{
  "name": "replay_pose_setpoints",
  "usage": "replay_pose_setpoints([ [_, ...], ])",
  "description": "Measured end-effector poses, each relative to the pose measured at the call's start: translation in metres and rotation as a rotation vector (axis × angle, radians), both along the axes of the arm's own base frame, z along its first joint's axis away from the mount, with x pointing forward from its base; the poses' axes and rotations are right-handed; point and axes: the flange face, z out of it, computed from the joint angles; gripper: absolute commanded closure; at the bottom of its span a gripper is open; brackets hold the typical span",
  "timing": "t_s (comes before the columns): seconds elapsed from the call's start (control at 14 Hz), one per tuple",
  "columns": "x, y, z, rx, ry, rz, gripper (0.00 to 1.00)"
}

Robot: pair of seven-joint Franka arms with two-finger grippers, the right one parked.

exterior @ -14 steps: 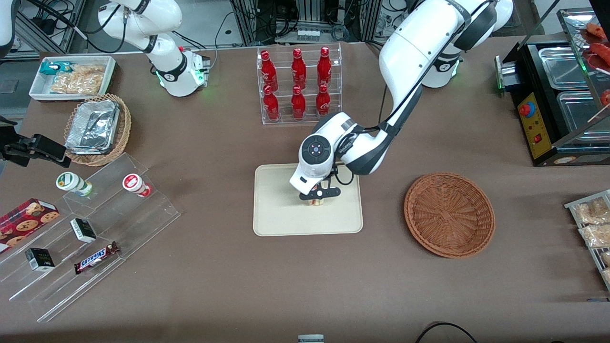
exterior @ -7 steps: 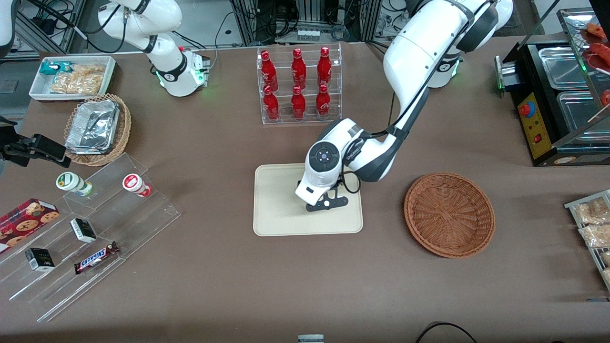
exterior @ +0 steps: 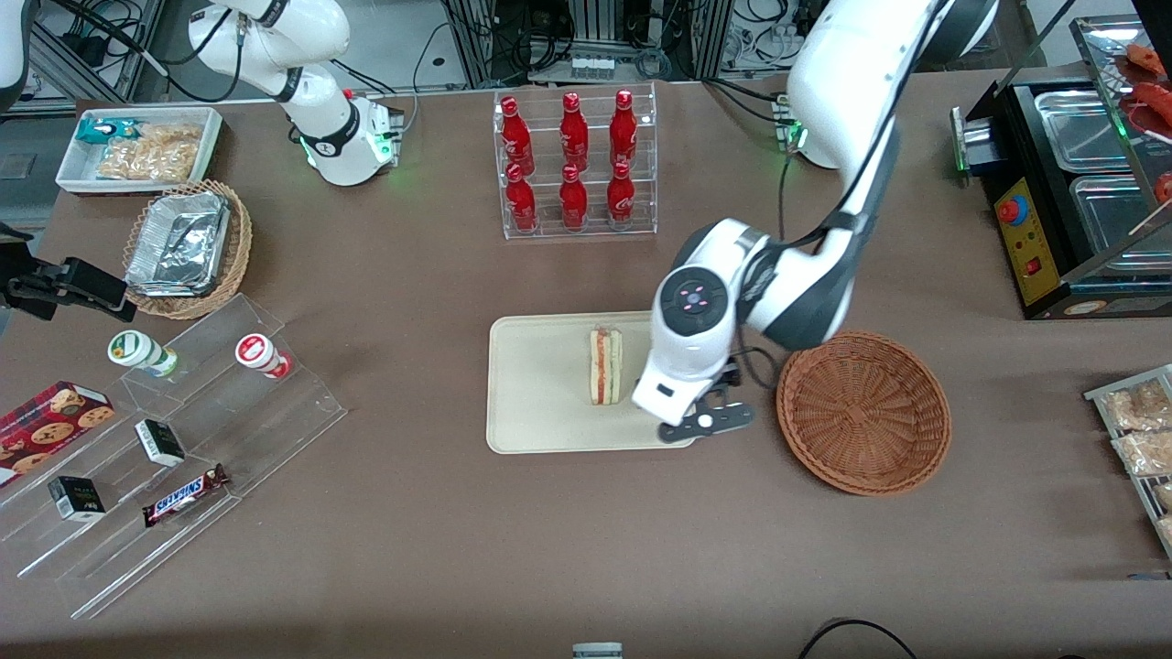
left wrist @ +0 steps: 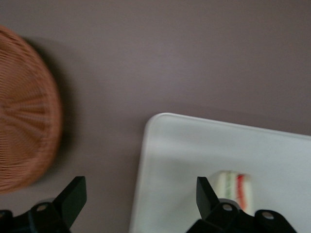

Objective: Place sandwich from basket to tray

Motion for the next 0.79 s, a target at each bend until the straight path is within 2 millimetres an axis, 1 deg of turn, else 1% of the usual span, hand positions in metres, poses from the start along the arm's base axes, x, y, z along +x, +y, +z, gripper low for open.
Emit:
replay_pose_setpoints([
  [0.07, 0.003, 0.025, 0.026, 0.018, 0.023, -0.009, 0.00],
  [0.21, 0.006, 0.080, 0.079, 0.025, 0.043, 0.029, 0.00],
  [0.36, 0.006, 0.143, 0.127, -0.001, 0.037, 0.076, 0.00],
  [0.43, 0.001, 0.174, 0.146, -0.014, 0.051, 0.074, 0.00],
  [0.5, -0.005, 0.201, 0.163, -0.024, 0.070, 0.060, 0.00],
  [0.64, -0.017, 0.245, 0.190, -0.042, 0.090, 0.010, 0.00],
  [0.71, -0.025, 0.262, 0.203, -0.048, 0.102, -0.013, 0.00],
  [0.79, -0.035, 0.275, 0.216, -0.056, 0.118, -0.030, 0.00],
])
